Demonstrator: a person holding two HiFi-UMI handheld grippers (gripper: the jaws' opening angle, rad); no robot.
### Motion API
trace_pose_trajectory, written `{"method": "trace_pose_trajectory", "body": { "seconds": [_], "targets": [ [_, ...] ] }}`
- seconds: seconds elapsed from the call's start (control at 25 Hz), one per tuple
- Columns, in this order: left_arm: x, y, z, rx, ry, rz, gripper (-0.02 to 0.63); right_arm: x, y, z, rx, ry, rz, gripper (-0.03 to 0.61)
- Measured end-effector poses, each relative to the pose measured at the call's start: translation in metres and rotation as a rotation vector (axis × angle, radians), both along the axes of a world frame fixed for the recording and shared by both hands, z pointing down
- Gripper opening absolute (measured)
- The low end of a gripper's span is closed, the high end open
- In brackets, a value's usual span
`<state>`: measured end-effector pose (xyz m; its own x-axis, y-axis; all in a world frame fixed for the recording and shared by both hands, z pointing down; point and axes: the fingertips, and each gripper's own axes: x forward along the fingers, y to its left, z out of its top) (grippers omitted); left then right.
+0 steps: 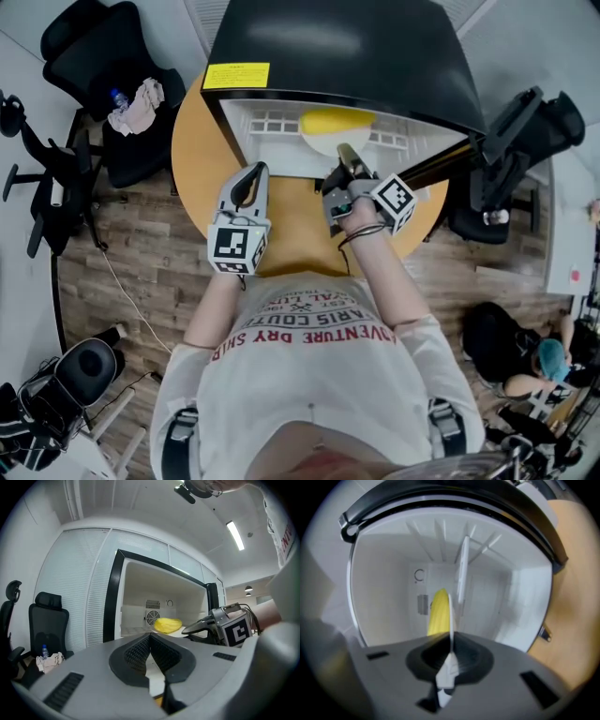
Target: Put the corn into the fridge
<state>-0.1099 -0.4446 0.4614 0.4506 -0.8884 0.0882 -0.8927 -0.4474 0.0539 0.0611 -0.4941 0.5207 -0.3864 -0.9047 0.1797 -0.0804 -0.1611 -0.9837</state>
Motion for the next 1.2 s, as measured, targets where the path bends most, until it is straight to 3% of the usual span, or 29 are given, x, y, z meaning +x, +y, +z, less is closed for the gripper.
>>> {"method": "trace_pose_trajectory", "body": {
  "seconds": [0.76,0.92,1.2],
  "targets": [
    [0.013,-0.013,0.01,-0.027,-0.011,0.01,0.028,-0.003,-0.017,-0.006,0.072,-0.012,0.013,0.075],
    [0.012,-0.008,0.009,-0.025,-0.013,0.01,0.028,0.0,-0.012,-0.007,0.08,-0.044,0.034,0.152],
    [0.017,0.002,0.007,-0.016,-0.008,0.014,0.029,0.007,0.014,-0.013,0.151,-0.001,0.009,0.13]
  ]
}}
